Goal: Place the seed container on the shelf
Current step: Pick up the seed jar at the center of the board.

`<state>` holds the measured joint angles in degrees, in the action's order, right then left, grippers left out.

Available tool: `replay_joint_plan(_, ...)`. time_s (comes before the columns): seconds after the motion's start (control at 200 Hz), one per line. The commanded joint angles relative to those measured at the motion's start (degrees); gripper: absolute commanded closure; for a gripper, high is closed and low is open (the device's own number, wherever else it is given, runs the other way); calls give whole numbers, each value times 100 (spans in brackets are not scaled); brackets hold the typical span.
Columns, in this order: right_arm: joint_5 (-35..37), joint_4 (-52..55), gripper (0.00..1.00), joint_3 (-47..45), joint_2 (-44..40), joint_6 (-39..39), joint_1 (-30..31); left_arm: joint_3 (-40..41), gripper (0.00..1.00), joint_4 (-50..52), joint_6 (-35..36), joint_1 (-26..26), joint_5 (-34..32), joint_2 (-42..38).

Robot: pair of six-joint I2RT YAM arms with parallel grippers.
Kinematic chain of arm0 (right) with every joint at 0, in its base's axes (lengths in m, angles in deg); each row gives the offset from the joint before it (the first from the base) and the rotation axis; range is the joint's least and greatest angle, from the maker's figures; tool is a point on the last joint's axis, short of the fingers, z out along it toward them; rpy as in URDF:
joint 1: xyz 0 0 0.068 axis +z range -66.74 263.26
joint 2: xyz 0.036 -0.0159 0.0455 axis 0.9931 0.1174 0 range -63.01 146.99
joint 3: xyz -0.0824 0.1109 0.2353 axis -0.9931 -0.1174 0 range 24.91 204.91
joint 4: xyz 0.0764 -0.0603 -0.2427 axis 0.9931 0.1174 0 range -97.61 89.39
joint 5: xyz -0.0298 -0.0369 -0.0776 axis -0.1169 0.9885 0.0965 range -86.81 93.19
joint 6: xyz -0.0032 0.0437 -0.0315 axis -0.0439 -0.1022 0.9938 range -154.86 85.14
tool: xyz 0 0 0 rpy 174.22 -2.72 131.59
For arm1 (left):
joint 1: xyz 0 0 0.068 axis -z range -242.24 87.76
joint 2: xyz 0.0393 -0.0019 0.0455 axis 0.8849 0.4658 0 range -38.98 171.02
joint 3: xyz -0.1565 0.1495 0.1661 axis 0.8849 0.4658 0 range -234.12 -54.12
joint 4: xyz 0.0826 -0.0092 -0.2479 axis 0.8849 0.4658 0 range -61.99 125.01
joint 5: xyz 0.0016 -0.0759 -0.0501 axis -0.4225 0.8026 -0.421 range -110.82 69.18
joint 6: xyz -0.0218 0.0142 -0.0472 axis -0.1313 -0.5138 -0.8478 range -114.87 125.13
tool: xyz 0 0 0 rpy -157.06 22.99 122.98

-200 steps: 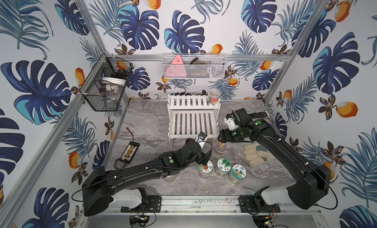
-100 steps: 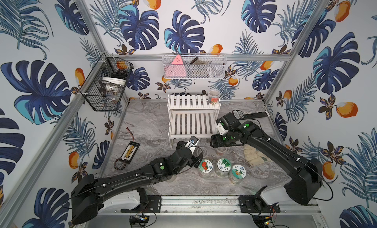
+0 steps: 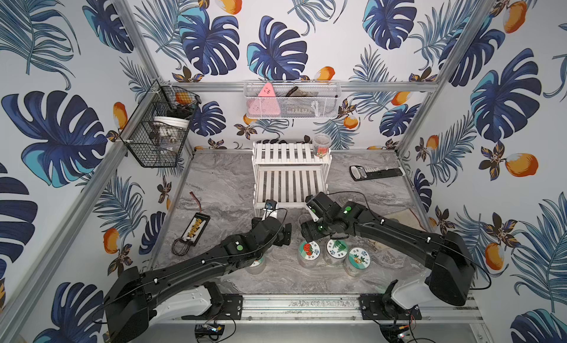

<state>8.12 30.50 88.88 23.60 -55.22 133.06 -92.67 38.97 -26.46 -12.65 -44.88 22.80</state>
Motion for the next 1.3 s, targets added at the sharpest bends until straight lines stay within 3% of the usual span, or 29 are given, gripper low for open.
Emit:
replay_joint_plan(0.0,737,-718,13,-118,125,-303,73,2,2,159,-231,-72,222,-73)
replay_joint_plan(0.355,963,-1489,6,-253,613,-471,109,66,1,223,-137,-98,221,-114)
replay_joint_plan(0.656,1368,-1766,9,-198,967,-486,118,40,1,129,-58,-98,296,-52)
replay_joint_plan(1.296,1379,-1974,20,-310,1078,-346,118,4,1,161,0,-98,317,10)
